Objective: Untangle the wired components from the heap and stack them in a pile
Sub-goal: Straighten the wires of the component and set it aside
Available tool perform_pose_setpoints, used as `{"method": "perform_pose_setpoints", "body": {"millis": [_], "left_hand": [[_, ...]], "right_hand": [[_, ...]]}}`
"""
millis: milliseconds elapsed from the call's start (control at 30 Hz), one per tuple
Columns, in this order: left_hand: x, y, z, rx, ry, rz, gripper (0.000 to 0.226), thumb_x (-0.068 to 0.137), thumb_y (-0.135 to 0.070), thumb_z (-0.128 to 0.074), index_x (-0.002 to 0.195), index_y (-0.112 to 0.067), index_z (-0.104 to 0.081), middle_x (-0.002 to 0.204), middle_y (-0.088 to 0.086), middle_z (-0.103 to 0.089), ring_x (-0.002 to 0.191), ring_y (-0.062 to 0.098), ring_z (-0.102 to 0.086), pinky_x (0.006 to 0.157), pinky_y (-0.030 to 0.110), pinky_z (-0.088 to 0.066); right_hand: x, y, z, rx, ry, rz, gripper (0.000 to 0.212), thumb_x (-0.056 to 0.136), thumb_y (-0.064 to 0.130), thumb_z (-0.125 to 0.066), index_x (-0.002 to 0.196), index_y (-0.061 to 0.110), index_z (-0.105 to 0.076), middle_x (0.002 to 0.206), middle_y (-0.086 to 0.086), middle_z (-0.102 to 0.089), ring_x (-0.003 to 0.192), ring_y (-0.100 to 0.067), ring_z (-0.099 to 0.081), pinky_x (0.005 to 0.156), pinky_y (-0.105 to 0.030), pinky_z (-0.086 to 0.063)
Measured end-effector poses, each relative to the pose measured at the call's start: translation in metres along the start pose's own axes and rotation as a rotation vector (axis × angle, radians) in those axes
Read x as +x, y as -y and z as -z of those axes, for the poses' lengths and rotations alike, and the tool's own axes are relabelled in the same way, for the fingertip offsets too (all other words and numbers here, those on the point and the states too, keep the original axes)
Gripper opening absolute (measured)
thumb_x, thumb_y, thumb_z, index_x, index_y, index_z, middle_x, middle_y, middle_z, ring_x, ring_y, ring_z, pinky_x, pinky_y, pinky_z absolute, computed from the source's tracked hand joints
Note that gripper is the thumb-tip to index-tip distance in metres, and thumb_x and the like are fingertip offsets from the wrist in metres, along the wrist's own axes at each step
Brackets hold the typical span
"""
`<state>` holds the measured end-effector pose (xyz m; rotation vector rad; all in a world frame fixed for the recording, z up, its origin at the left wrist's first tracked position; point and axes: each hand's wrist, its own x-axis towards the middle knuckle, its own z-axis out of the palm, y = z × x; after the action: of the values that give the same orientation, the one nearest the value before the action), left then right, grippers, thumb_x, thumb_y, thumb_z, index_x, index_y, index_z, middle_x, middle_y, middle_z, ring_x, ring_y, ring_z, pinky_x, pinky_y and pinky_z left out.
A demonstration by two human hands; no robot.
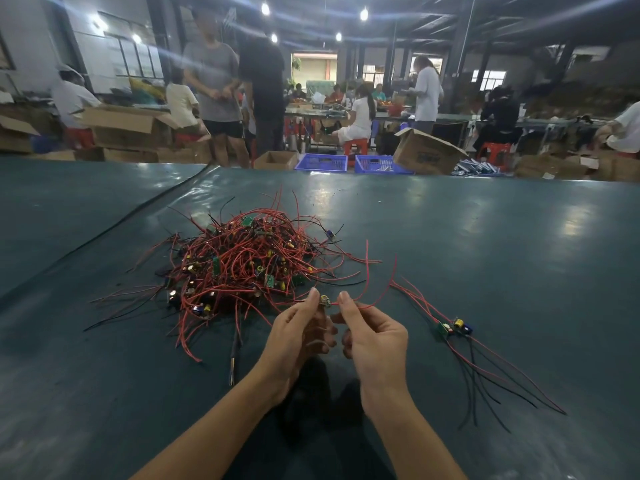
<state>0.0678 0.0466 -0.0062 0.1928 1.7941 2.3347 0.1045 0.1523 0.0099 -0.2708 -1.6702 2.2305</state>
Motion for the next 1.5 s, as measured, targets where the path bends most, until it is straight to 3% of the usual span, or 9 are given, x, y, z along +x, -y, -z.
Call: {"method": "perform_pose_setpoints", "body": {"millis": [200,300,533,767,867,1067,1200,1367,1500], "left_hand": [[-0.002,0.002,-0.004,0.071,0.008,-0.049,0.053,0.067,-0.064,-0.067,0.078,-0.013,-0.074,0.072,0.009,-0.069,0.060,0.017,-0.064,0.055,0.021,-0.049],[-0.001,0.003,-0.005,0.003,0.031,-0.053,0.038,0.066,-0.050,-0.071,0.083,-0.016,-0.075,0.074,0.007,-0.071,0.061,0.014,-0.067,0.055,0.020,-0.051],[0.000,0.009,-0.001,0.081,0.052,-0.056,0.026,0.076,-0.048,-0.069,0.078,-0.022,-0.071,0.078,0.003,-0.071,0.074,0.016,-0.068,0.067,0.027,-0.051],[0.000,0.010,-0.003,0.200,0.039,-0.128,0.055,0.077,-0.058,-0.060,0.085,-0.005,-0.069,0.070,0.004,-0.067,0.069,0.017,-0.065,0.064,0.026,-0.052],[-0.001,0.008,-0.005,0.226,0.105,-0.135,0.041,0.090,-0.043,-0.058,0.080,-0.005,-0.070,0.066,0.002,-0.066,0.065,0.016,-0.065,0.063,0.028,-0.054],[-0.004,0.004,-0.004,0.305,0.136,-0.203,0.046,0.094,-0.034,-0.054,0.052,-0.018,-0.059,0.051,0.003,-0.056,0.048,0.011,-0.054,0.055,0.017,-0.044],[-0.004,0.006,-0.004,0.322,0.140,-0.197,0.048,0.093,-0.041,-0.054,0.050,-0.019,-0.057,0.050,0.003,-0.057,0.047,0.008,-0.053,0.054,0.013,-0.042],[-0.001,0.007,-0.001,0.173,0.074,-0.127,0.043,0.077,-0.058,-0.059,0.054,-0.022,-0.064,0.055,0.004,-0.061,0.052,0.013,-0.057,0.056,0.021,-0.046],[0.000,0.009,-0.001,0.199,0.087,-0.124,0.042,0.083,-0.053,-0.063,0.071,-0.014,-0.070,0.066,0.003,-0.067,0.064,0.016,-0.064,0.062,0.024,-0.049]], "right_hand": [[0.001,0.003,0.002,0.042,0.027,-0.026,0.014,0.076,0.030,-0.077,0.068,0.019,-0.078,0.068,-0.004,-0.073,0.059,-0.013,-0.064,0.055,-0.027,-0.054],[0.003,0.002,0.002,0.182,0.019,-0.164,0.012,0.073,0.024,-0.079,0.074,0.012,-0.078,0.086,-0.016,-0.075,0.076,-0.028,-0.068,0.073,-0.044,-0.058],[-0.005,-0.005,-0.007,0.163,0.017,-0.228,0.023,0.088,0.027,-0.069,0.069,0.021,-0.080,0.077,-0.009,-0.076,0.070,-0.019,-0.074,0.056,-0.026,-0.058],[-0.004,-0.003,-0.008,0.091,-0.069,-0.238,0.027,0.092,0.028,-0.066,0.068,0.026,-0.079,0.073,-0.003,-0.076,0.068,-0.016,-0.073,0.055,-0.025,-0.056],[0.002,-0.003,-0.006,0.098,-0.118,-0.273,0.030,0.094,0.025,-0.064,0.067,0.025,-0.079,0.073,-0.004,-0.075,0.066,-0.019,-0.072,0.054,-0.027,-0.056],[0.032,0.006,0.022,0.124,-0.299,-0.258,0.024,0.097,0.022,-0.059,0.081,0.014,-0.075,0.053,0.007,-0.035,0.038,-0.005,-0.027,0.036,-0.018,-0.026],[0.040,0.009,0.038,0.319,-0.294,-0.287,0.023,0.100,0.021,-0.053,0.086,0.011,-0.069,0.063,0.005,-0.034,0.031,-0.003,-0.022,0.029,-0.016,-0.019],[0.026,0.002,0.023,0.137,-0.237,-0.224,0.018,0.090,0.024,-0.068,0.076,0.015,-0.071,0.060,0.005,-0.041,0.036,-0.004,-0.028,0.034,-0.017,-0.025],[0.006,-0.006,0.000,-0.049,-0.054,-0.196,0.026,0.087,0.030,-0.072,0.064,0.019,-0.077,0.066,-0.006,-0.073,0.064,-0.021,-0.069,0.063,-0.033,-0.059]]}}
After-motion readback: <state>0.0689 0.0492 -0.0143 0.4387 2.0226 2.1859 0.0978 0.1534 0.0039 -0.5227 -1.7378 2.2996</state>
